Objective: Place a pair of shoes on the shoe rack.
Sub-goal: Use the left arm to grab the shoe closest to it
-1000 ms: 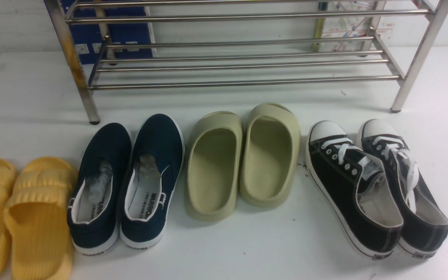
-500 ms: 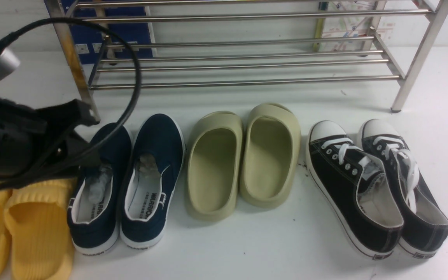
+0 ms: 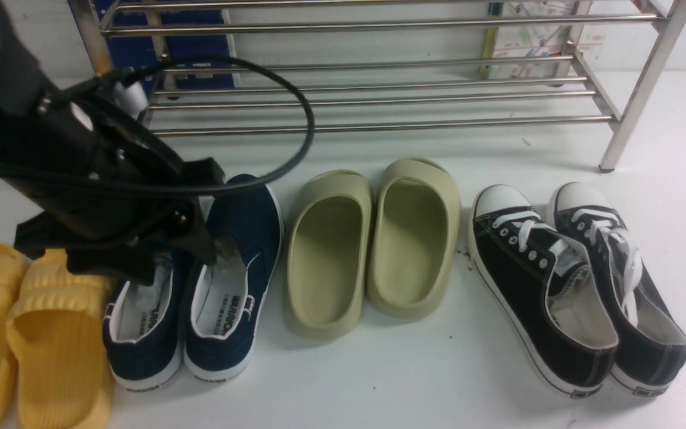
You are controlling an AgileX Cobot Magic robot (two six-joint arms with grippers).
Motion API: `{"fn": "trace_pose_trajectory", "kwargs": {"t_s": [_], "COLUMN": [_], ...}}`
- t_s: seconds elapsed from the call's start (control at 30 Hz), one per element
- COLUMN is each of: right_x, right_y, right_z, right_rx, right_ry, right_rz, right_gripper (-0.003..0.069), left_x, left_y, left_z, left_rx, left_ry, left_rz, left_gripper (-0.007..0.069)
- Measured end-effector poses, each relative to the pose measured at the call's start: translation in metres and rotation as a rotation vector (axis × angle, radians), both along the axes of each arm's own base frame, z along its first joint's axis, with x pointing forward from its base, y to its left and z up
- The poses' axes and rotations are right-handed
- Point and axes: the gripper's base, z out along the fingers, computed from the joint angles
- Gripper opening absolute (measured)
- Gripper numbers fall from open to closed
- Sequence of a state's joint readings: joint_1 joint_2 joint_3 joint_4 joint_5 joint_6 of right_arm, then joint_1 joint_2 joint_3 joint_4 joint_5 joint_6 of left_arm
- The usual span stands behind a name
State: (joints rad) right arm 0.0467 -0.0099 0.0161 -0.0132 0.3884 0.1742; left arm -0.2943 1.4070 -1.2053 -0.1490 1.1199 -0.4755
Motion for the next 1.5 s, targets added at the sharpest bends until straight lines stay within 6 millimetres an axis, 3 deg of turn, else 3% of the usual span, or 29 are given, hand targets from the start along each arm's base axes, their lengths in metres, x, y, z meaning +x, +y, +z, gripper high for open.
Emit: {"fn": "trace_pose_trajectory", "kwargs": {"t_s": [0.3,0.43,0.63,1.13,1.5], "right_x": [0.0,0.0,0.0,0.0,0.0], "right_y": [0.0,0.0,0.0,0.0,0.0], "right_z": [0.0,0.0,0.0,0.0,0.0], "right_rx": [0.0,-0.001,-0.001,-0.001,-0.001], "right_ry": [0.0,0.0,0.0,0.0,0.0], "right_rz": [0.0,0.0,0.002,0.002,0.002], "right_gripper": [0.0246,0.0246,0.0246,0.0246,0.0246], "left_x": [0.035,0.044,0.053,0.072,0.081], "left_y": [0.001,0.006,0.019,0.015,0.012], "left_z": [-0.04,-0.048,-0.053,-0.094,-0.124], "left_rx": [0.171,0.202,0.21,0.243,0.253], "left_ry": [0.003,-0.014,-0.027,0.051,0.115], "left_rz": [0.081,0.105,0.074,0.006,-0.005], "left_gripper": [0.051,0.0501,0.044,0.0269,0.0242]}}
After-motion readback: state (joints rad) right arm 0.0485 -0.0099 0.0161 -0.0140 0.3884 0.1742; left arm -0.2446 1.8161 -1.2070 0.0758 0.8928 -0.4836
